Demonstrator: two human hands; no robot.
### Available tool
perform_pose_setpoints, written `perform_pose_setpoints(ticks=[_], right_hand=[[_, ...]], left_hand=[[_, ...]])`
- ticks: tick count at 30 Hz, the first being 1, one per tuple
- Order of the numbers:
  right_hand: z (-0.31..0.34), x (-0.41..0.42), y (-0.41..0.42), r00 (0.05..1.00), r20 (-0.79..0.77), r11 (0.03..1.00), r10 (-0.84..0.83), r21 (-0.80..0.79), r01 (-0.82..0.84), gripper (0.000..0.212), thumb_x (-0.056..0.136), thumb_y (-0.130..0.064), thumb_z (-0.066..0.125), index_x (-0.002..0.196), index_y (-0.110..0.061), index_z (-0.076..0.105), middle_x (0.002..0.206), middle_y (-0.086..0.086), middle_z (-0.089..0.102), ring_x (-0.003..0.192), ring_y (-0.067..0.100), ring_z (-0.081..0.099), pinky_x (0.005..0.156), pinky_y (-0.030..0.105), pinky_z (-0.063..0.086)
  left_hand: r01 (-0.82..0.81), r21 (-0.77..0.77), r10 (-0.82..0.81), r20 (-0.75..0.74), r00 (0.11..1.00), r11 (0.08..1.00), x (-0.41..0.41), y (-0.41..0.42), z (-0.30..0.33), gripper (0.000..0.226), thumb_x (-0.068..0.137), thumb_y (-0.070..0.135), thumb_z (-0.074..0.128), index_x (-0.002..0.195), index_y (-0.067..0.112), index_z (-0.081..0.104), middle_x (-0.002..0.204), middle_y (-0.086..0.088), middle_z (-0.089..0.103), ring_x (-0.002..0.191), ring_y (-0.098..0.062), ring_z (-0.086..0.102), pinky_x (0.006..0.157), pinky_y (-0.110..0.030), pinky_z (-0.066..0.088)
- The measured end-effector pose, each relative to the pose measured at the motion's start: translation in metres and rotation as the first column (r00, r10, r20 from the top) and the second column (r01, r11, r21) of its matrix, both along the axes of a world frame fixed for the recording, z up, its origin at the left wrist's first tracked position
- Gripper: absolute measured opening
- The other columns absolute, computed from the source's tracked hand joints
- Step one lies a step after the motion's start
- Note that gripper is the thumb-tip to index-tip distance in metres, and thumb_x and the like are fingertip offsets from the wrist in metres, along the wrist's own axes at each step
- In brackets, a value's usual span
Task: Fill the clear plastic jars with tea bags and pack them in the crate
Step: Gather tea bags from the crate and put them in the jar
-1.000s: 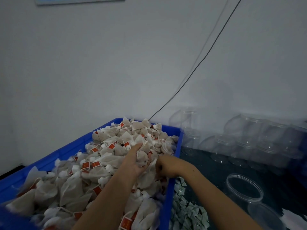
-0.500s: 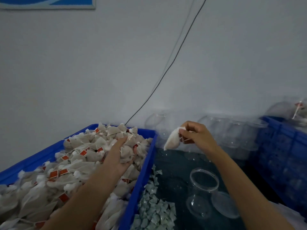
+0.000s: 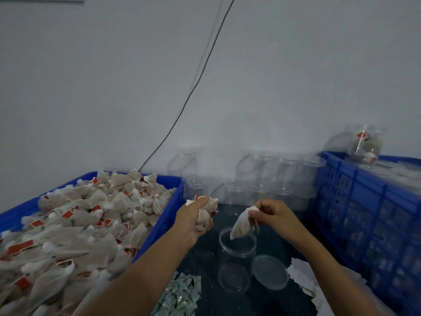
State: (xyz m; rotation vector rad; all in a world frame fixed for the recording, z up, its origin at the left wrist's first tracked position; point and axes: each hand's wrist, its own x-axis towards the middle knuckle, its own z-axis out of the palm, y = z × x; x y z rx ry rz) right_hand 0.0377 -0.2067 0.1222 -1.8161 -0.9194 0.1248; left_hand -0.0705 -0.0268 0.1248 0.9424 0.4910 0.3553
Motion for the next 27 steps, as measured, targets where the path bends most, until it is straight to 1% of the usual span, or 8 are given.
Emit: perform_pose_setpoints(ticks=[4,6,8,13,16,20,24,27], right_hand=[[-0.008,0.004,0.006,0.998,0.052,0.998,-0.021,-0.057,0.024,0.013,0.089,-0.017,0.065,0.082,-0.007,0.068,0.089,0.013,0.067,0.087,0.02,0.062,0.085,0.038,0.048],[-0.011,0.005,0.012,0.995,0.086,0.994,-0.052,-0.092,0.06,0.009,0.09,-0.023,0.065,0.091,-0.014,0.068,0.1,0.003,0.065,0.098,0.012,0.059,0.091,0.028,0.044],[-0.01,0.005,0.018,0.992,0.101,0.996,-0.074,-0.046,0.079,0.012,0.09,-0.024,0.065,0.1,-0.019,0.064,0.109,-0.002,0.061,0.105,0.007,0.056,0.092,0.02,0.042],[-0.009,-0.004,0.036,0.986,0.138,0.995,0.095,-0.001,-0.096,0.033,0.084,-0.022,0.072,0.114,-0.028,0.058,0.112,-0.016,0.061,0.104,-0.009,0.055,0.085,0.005,0.041],[-0.013,-0.009,0.048,0.989,0.142,0.982,0.037,0.177,-0.062,0.024,0.084,-0.015,0.072,0.104,-0.022,0.059,0.097,-0.014,0.067,0.093,-0.001,0.062,0.079,0.011,0.048],[-0.019,-0.011,0.051,0.991,0.117,0.935,-0.065,0.353,0.02,0.013,0.087,-0.008,0.067,0.095,-0.018,0.062,0.087,-0.011,0.066,0.08,0.006,0.064,0.069,0.02,0.052],[-0.017,-0.006,0.039,0.975,0.047,0.895,-0.216,0.41,0.178,0.018,0.086,-0.002,0.065,0.091,-0.019,0.063,0.085,-0.01,0.068,0.079,0.007,0.064,0.07,0.023,0.053],[-0.011,0.001,0.024,0.954,0.118,0.918,-0.276,0.328,0.225,0.02,0.085,0.002,0.065,0.092,-0.017,0.064,0.089,-0.004,0.066,0.083,0.015,0.062,0.073,0.033,0.055]], left_hand=[[0.008,-0.052,-0.003,0.093,0.996,0.999,0.011,-0.004,-0.007,0.017,0.091,0.021,0.062,0.089,0.005,0.058,0.074,-0.009,0.054,0.053,-0.014,0.047,0.029,-0.014,0.035],[0.036,-0.087,-0.024,0.142,0.99,0.996,0.015,-0.007,-0.014,0.017,0.091,0.023,0.062,0.089,0.006,0.058,0.072,-0.008,0.054,0.049,-0.012,0.048,0.03,-0.015,0.036],[0.037,-0.059,-0.028,0.142,0.989,0.998,0.019,-0.011,-0.019,0.019,0.091,0.025,0.062,0.091,0.006,0.058,0.067,-0.008,0.055,0.043,-0.011,0.05,0.032,-0.016,0.039],[0.072,0.013,-0.073,0.164,0.984,0.997,0.025,-0.01,-0.017,0.032,0.096,0.031,0.053,0.104,0.001,0.059,0.073,-0.012,0.057,0.04,-0.011,0.05,0.03,-0.015,0.036],[0.182,0.02,-0.182,0.208,0.961,0.983,0.026,-0.015,-0.015,0.034,0.091,0.031,0.055,0.106,0.0,0.061,0.074,-0.012,0.062,0.047,-0.012,0.055,0.032,-0.016,0.038],[0.214,0.097,-0.23,0.193,0.954,0.972,0.029,-0.02,-0.013,0.047,0.076,0.029,0.066,0.112,0.0,0.06,0.084,-0.012,0.063,0.056,-0.013,0.062,0.042,-0.022,0.046],[0.13,0.118,-0.144,0.121,0.982,0.985,0.034,-0.018,-0.015,0.046,0.085,0.026,0.066,0.12,-0.002,0.056,0.088,-0.015,0.061,0.058,-0.015,0.062,0.041,-0.024,0.047],[0.063,0.137,-0.076,0.095,0.993,0.989,0.033,-0.012,-0.021,0.038,0.091,0.023,0.063,0.121,0.001,0.054,0.094,-0.017,0.061,0.062,-0.017,0.062,0.043,-0.024,0.048]])
